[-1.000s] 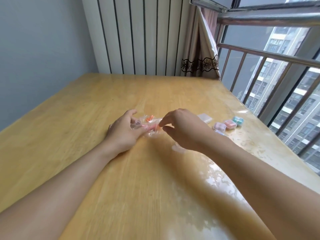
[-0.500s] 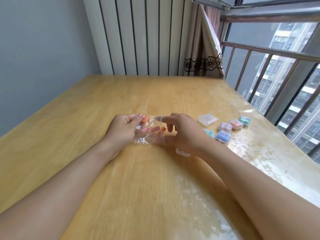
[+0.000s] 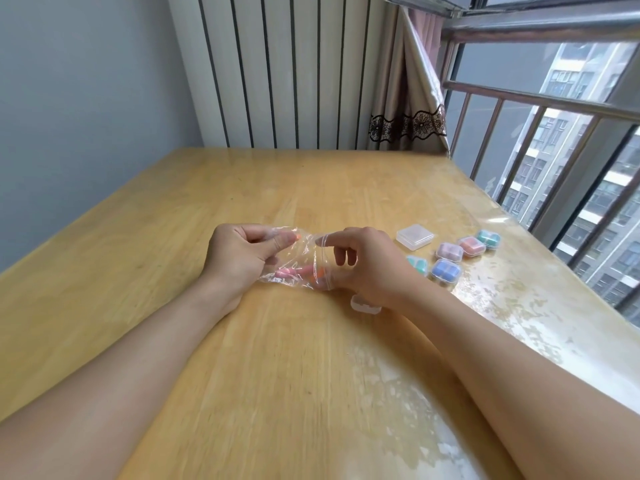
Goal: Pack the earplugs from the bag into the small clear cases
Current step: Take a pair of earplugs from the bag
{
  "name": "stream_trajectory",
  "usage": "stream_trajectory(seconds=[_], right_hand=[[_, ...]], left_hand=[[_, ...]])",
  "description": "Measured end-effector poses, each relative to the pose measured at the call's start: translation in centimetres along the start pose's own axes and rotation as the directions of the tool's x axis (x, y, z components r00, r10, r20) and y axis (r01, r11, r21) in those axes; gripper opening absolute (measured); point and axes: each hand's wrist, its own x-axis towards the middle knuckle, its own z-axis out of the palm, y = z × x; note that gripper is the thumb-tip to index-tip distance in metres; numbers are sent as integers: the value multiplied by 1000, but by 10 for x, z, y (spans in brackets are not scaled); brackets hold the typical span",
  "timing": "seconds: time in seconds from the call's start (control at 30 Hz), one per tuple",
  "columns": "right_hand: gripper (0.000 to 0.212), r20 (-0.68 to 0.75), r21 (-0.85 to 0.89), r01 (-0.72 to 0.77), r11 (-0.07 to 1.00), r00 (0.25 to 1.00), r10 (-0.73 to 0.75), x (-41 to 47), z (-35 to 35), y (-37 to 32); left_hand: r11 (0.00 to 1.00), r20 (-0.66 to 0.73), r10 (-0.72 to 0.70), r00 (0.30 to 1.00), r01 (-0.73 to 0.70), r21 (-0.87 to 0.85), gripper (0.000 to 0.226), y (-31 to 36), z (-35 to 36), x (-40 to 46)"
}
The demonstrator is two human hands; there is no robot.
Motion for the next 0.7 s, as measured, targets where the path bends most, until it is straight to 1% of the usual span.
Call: stream_trajectory(seconds=[0.1,0.2,0.23,0.27,0.3,0.33,0.37,0.4,0.43,0.47,0.5,0.53,0.57,0.6,0.63,0.7], right_hand=[[35,1,-1,35,999,999,-35,1,0,-2],[7,52,-12,34,999,998,-33,1,1,-4],[13,56,-19,37,999,998,-36,0,1,-5],[29,49,-26,38,999,998,-37,0,2,-5],[35,43,-28,29,999,999,-28,0,3,-5],[30,37,-15,18,1000,999,-17,0,4,-6],[20,37,3,13,1000,999,-13,-1,3,-7],[15,35,48,9,999,999,-11,-1,3,-6],[15,36,154,-17,988,999,12,-1,3,-6],[12,54,306,-43,951,998,28,-2,2,-6],[19,70,438,-68,897,997,42,-3,0,-9],[39,85,513,-89,854,995,53,-3,-3,-9],[54,105,544,-112,831,992,65,-5,-4,-10],[60,111,555,-113,824,992,61,-6,-5,-10],[62,115,557,-115,823,992,60,-6,-5,-11],[61,128,535,-126,835,989,68,-4,-4,-9]], left_hand=[[999,-15,-27,1000,26,-37,28,-1,-1,0],[999,69,-17,997,20,-42,31,-2,-2,3],[999,97,-6,995,11,-48,30,-2,-2,2],[999,112,2,994,4,-53,28,-1,-2,2],[998,118,7,993,-1,-57,27,0,-1,1],[999,121,12,993,-5,-52,26,0,-1,0],[999,130,12,991,-7,-40,26,0,0,0],[1000,142,7,990,-3,-30,26,0,0,0],[999,155,-9,988,14,-30,27,-1,-1,1],[998,166,-28,986,36,-42,28,0,-1,0],[996,171,-44,984,55,-63,28,0,0,-1],[996,161,-51,986,63,-70,27,0,1,-1],[997,134,-47,990,55,-57,26,0,2,-1],[999,98,-36,995,40,-37,24,-1,4,-2],[999,63,-29,998,31,-30,22,0,5,-3],[995,18,-33,999,35,-91,22,0,6,-2]])
